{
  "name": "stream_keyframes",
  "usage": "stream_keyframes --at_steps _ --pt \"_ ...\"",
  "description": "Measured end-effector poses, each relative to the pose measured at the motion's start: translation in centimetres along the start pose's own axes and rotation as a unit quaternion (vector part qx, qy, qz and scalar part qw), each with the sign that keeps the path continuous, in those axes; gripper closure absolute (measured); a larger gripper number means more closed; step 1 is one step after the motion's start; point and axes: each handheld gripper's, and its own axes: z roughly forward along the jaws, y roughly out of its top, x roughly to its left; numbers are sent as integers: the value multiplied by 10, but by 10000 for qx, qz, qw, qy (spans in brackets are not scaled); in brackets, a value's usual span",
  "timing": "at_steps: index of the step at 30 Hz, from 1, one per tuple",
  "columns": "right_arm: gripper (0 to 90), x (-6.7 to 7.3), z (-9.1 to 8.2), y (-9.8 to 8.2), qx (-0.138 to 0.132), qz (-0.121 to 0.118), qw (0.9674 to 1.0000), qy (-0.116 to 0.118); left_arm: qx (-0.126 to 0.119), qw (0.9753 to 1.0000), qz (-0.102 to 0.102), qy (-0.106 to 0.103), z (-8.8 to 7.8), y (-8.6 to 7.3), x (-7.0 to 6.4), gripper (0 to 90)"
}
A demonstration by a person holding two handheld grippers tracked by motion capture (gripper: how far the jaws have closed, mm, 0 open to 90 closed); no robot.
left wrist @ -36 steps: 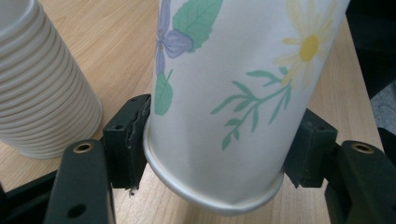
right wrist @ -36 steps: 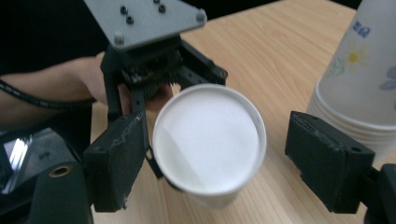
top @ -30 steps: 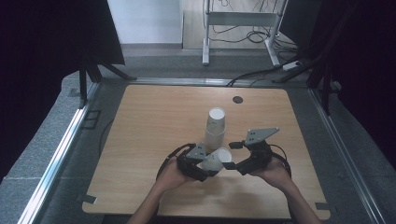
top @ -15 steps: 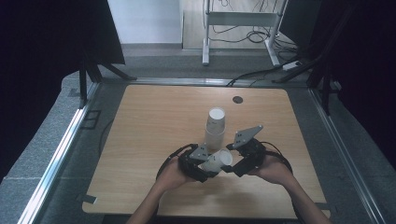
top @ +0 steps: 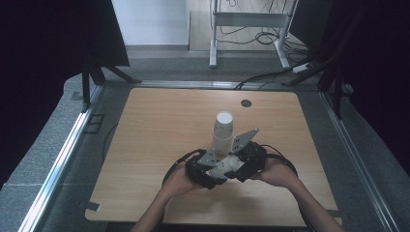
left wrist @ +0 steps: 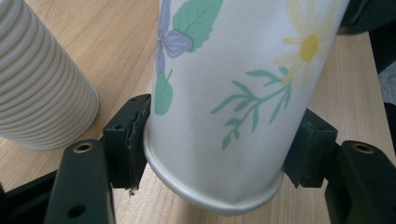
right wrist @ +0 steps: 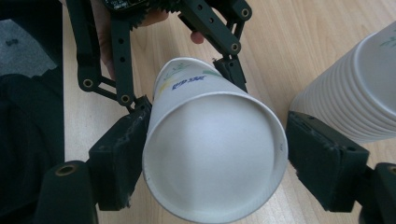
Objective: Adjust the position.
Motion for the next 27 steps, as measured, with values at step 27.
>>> stream_keyframes --at_steps 27 --pt "363 -5 -9 -18 -683 501 9961 234 -496 9979 -323 -253 -7 -6 4 123"
